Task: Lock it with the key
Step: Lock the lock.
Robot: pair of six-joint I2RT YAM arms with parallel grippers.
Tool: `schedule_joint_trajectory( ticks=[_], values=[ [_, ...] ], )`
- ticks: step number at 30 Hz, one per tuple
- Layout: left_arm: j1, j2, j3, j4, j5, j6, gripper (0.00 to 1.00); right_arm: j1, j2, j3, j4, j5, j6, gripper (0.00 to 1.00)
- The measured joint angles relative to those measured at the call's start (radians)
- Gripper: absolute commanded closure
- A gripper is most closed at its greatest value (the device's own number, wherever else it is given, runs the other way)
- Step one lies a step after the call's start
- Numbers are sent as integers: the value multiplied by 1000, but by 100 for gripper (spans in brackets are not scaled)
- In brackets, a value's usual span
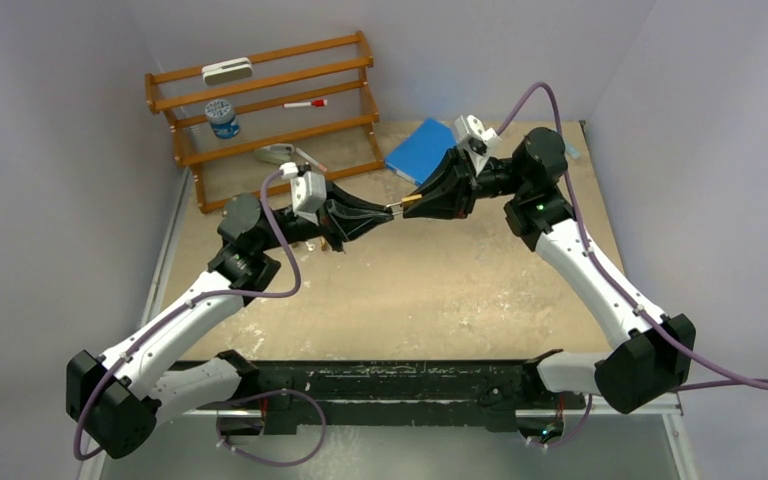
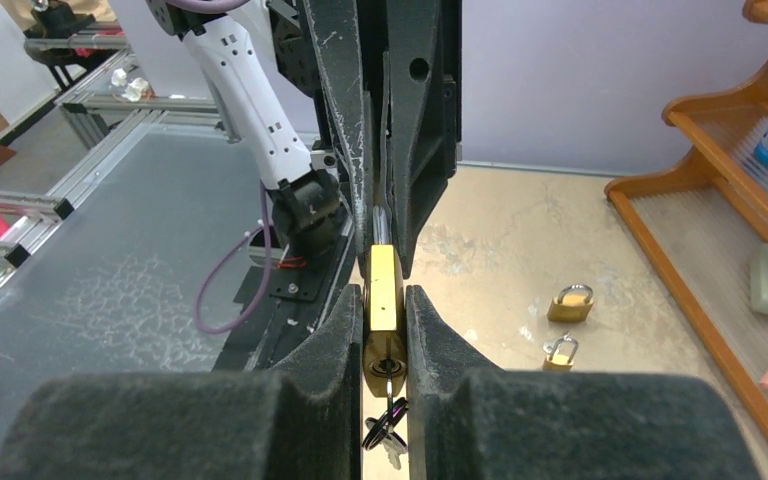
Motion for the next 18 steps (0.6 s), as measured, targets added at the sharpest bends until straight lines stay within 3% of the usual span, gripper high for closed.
schedule_joint_trajectory(
  ticks=[18],
  values=[
    [8, 25, 9, 58, 13, -27, 100, 15, 19, 0, 93, 4, 40, 100]
  ],
)
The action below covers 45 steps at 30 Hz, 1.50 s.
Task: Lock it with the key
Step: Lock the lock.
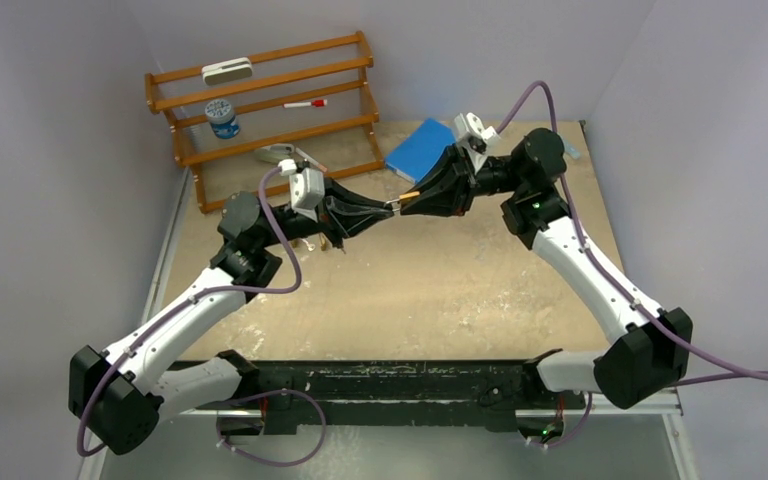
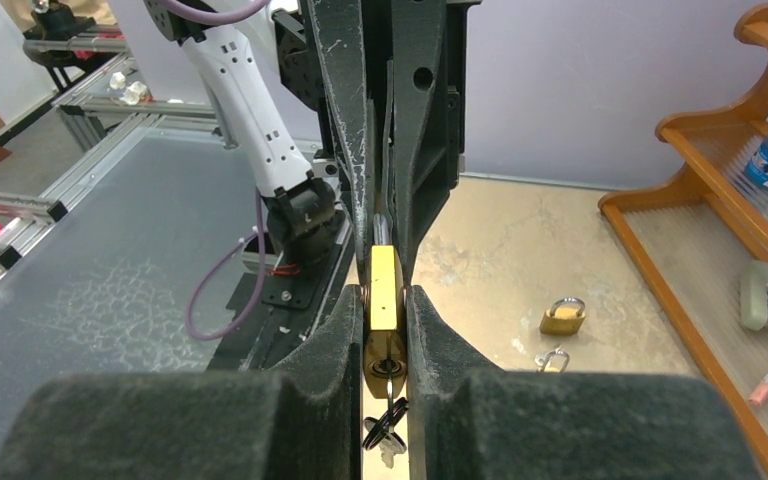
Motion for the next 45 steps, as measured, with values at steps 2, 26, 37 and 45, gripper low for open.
schedule_joint_trajectory(
  ticks=[2, 26, 37, 45],
  values=[
    [2, 5, 0, 4, 0, -5, 100, 1, 7, 0, 7, 1, 0, 100],
    [-43, -72, 0, -126, -105, 87, 100, 29, -15, -38, 86, 27, 32, 100],
    [-54, -77, 0, -187, -143, 119, 100, 21, -9, -51, 58, 35, 18, 100],
    [-32, -50, 0, -172, -145, 102, 100, 20, 32, -51, 116, 40, 55, 100]
  ],
)
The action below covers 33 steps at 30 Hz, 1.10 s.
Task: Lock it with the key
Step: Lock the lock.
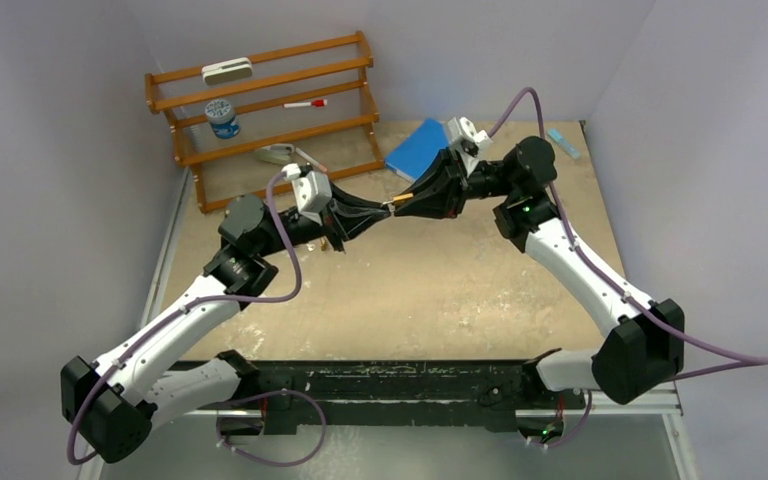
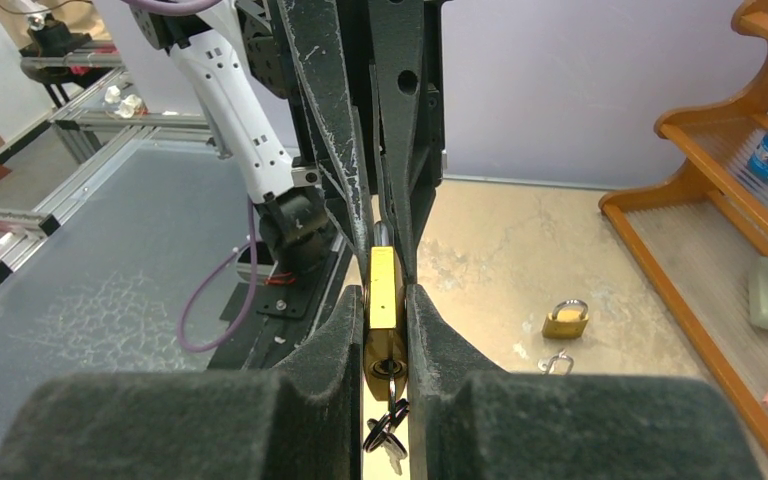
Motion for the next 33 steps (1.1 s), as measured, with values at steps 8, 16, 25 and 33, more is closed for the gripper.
schedule_joint_trajectory(
  ticks=[8, 16, 25, 33],
  values=[
    [-19, -33, 3, -74, -7, 34, 100, -17, -58, -63, 13, 6, 8, 100],
    [-7, 29, 23, -19, 8, 0, 100, -14, -54, -63, 4, 46, -16, 100],
    [17, 34, 23, -6, 5, -33, 100, -8, -48, -59, -25, 86, -62, 90],
    [-10, -8, 23, -51, -10, 17, 100, -23, -110, -86, -95, 115, -79, 56]
  ],
)
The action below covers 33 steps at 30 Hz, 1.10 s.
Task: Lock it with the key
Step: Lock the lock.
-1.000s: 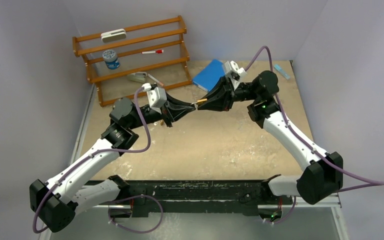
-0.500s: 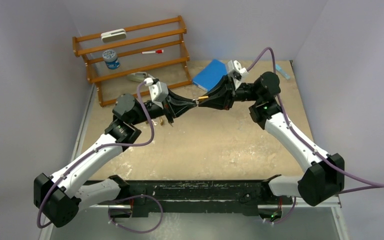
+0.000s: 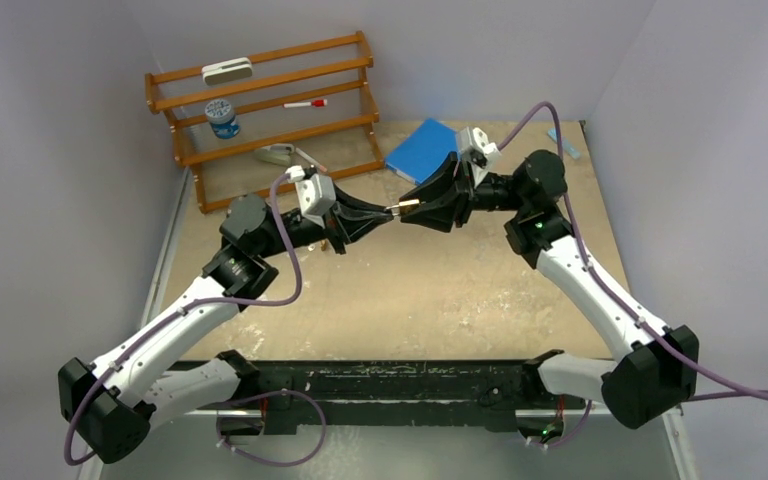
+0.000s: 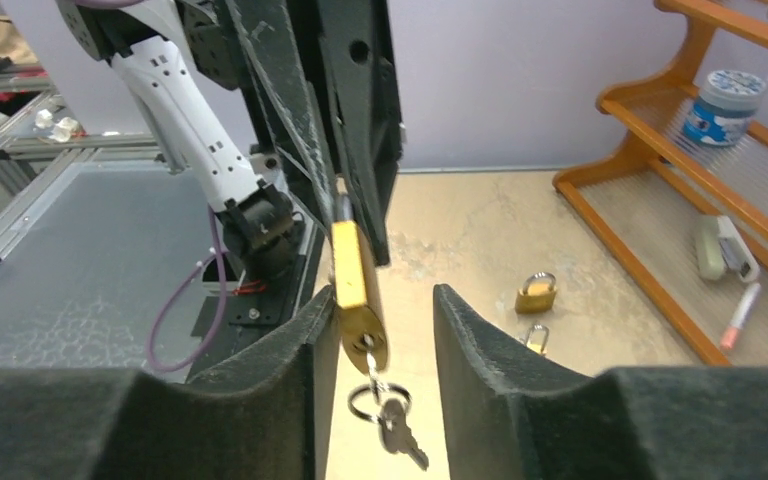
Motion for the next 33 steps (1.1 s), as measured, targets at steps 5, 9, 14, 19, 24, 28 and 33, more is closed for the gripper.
schedule_joint_trajectory(
  ticks=[5, 9, 14, 19, 24, 28, 33],
  values=[
    [-8, -21, 13, -37, 0, 27, 100, -40, -40, -30, -39, 12, -10, 43],
    [-8, -41, 19, -55, -1, 39, 100, -51, -43, -31, -61, 24, -18, 41],
    [-8, -57, 21, -82, -2, 56, 100, -51, -43, -31, -87, 24, -31, 41],
    [-8, -59, 26, -113, -9, 77, 100, -53, -43, -31, -114, 24, -45, 42],
    [-8, -63, 28, -134, -22, 88, 100, -58, -44, -31, -140, 28, -61, 46],
    [-8, -68, 28, -150, -29, 101, 100, -59, -47, -31, -156, 31, -68, 55],
    [-8, -71, 28, -168, -42, 107, 100, -63, -53, -31, -177, 32, -78, 74]
  ],
)
